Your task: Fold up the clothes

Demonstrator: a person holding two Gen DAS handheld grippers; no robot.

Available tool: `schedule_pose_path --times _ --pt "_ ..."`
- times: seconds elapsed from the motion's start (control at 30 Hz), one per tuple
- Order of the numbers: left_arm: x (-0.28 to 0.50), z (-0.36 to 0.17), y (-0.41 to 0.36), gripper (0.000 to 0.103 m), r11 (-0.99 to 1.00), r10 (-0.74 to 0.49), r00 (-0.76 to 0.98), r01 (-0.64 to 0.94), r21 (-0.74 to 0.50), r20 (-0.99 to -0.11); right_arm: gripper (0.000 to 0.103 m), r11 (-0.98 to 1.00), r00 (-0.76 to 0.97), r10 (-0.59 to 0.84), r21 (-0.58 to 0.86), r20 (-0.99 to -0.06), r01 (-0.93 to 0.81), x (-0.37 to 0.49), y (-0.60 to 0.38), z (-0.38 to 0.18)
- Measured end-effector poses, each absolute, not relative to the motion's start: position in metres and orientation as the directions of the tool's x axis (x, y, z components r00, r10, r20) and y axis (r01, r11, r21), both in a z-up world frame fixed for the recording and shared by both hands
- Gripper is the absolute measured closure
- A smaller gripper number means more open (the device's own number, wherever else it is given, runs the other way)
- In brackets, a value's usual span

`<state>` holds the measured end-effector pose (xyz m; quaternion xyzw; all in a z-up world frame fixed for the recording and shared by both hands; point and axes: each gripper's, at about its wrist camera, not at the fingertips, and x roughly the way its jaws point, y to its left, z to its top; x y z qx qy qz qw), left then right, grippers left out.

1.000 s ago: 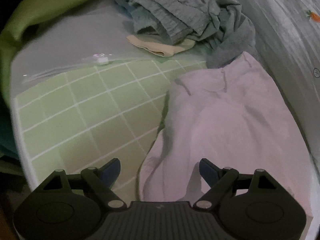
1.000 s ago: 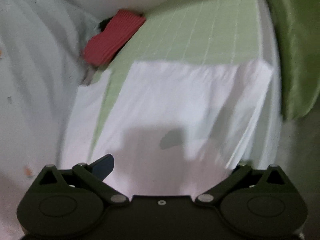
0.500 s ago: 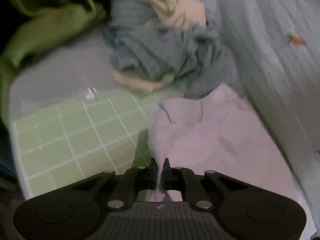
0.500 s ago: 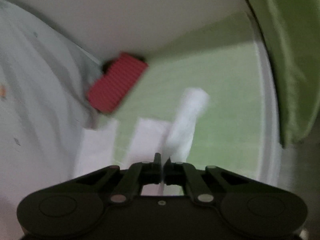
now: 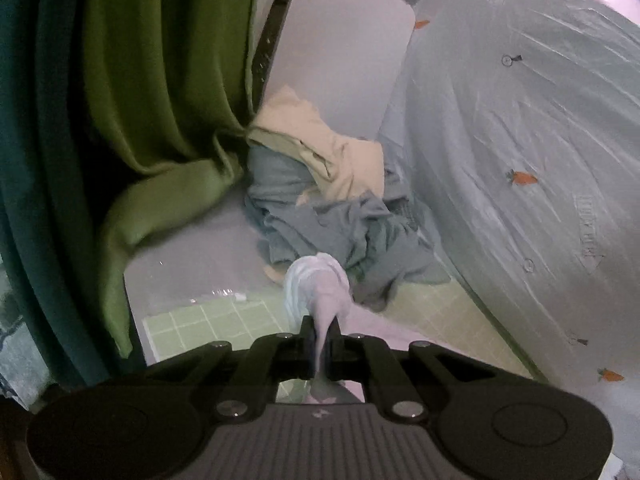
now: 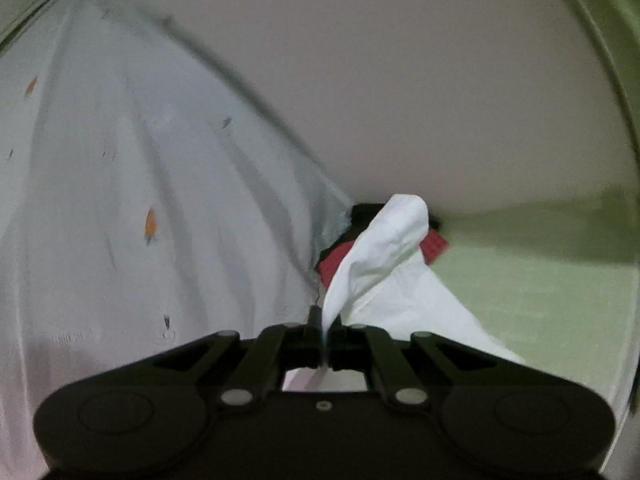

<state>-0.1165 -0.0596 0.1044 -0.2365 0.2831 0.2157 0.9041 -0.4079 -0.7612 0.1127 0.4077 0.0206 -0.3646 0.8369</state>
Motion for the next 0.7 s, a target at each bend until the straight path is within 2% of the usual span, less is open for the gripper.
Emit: schedule_pose_path --times 0.07,0.17,0.4,0.53,0.63,0.67,0.7 --pt "-0.112 0.092 -0.064 0.097 0.779 0.272 0.720 -0.554 -0.293 -0.638 0.101 0.391 0.721 -0.575 0.645 -0.386 0.657 -0.388 -0.768 0.100" --pt "-0.108 0.082 -0.071 0.097 0.760 0.258 0.708 -0.569 -0.314 -0.657 0.100 0.381 0.723 -0.563 0.652 -0.399 0.656 -0.372 -0.773 0.090" --pt "-0.056 0.080 -0.087 0.097 0.775 0.247 0.718 -0.550 -0.312 -0.651 0.101 0.466 0.709 -0.557 0.545 -0.432 0.698 -0.288 -0.799 0.095" --pt "0.021 0.081 -0.113 0.097 0.817 0.203 0.754 -0.482 -0.317 -0.625 0.101 0.507 0.719 -0.529 0.511 -0.451 0.694 -0.214 -0.825 0.096" --pt "0.091 0.075 -0.132 0.096 0.850 0.173 0.791 -0.421 -0.317 -0.587 0.100 0.548 0.747 -0.492 0.507 -0.447 0.665 -0.119 -0.849 0.090" --pt "0.115 0.072 -0.138 0.092 0.848 0.184 0.801 -0.423 -0.320 -0.570 0.099 0.573 0.762 -0.468 0.503 -0.448 0.648 -0.085 -0.856 0.087" --pt "0.135 0.069 -0.143 0.088 0.836 0.207 0.803 -0.442 -0.325 -0.559 0.090 0.597 0.776 -0.444 0.498 -0.448 0.629 -0.051 -0.863 0.083"
